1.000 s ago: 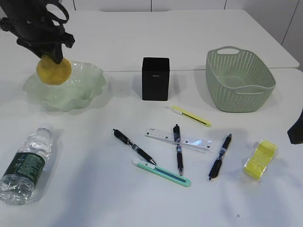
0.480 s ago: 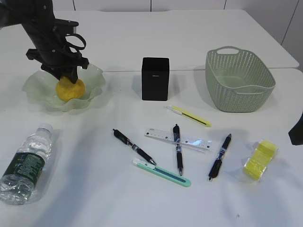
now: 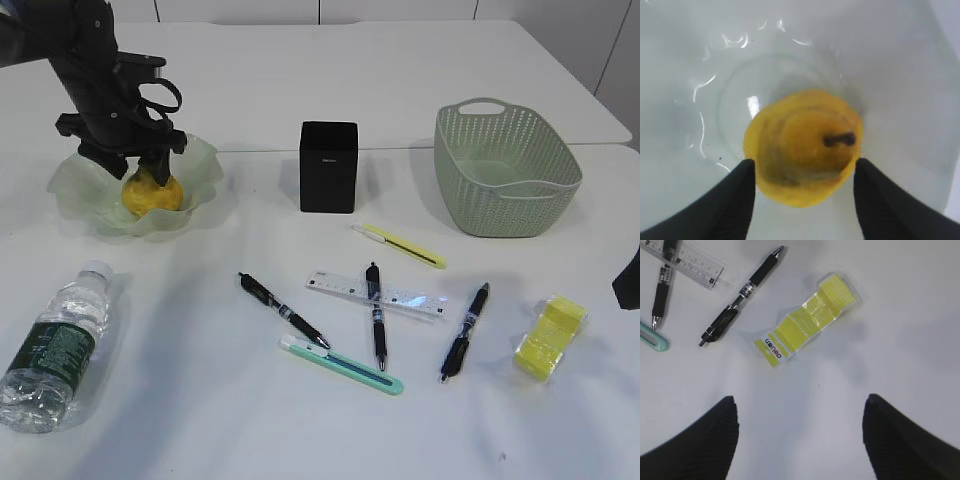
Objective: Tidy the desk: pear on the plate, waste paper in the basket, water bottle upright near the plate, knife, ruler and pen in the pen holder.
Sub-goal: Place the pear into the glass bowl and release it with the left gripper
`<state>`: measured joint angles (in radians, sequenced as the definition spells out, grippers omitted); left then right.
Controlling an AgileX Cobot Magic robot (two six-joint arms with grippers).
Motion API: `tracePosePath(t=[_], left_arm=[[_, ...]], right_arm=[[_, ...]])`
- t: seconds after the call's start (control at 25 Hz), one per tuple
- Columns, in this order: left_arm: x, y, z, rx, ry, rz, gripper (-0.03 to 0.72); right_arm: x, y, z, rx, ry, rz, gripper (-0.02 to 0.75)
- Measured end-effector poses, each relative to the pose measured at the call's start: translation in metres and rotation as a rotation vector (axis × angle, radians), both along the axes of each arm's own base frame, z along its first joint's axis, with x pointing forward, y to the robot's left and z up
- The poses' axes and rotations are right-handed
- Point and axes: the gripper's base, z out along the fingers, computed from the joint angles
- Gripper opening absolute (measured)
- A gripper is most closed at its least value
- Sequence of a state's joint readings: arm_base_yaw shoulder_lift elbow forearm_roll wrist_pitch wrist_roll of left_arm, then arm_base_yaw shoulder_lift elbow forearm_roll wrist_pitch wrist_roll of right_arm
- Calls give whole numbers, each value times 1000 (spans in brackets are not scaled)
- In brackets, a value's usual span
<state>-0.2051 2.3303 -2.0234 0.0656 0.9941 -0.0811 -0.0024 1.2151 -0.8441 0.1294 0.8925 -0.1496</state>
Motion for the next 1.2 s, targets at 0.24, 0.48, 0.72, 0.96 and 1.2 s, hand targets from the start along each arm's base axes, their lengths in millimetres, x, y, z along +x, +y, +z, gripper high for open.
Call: tracePosePath(t=[0.24, 0.48, 0.72, 0.96, 1.2], left_arm=[[-6, 1, 25, -3, -18, 2, 559], [-24, 5, 79, -11, -59, 7, 564], [-48, 10, 126, -18, -92, 12, 530], [-81, 22, 143, 41, -79, 10, 521], [-121, 34, 136, 110, -3, -6, 521]], right_arm=[[0, -1, 0, -12, 0, 3, 571], [0, -1, 0, -12, 0, 3, 571], [0, -1, 0, -12, 5, 4, 571], [-2, -1, -1, -11, 18, 6, 571], [-3, 0, -1, -9, 39, 8, 571]])
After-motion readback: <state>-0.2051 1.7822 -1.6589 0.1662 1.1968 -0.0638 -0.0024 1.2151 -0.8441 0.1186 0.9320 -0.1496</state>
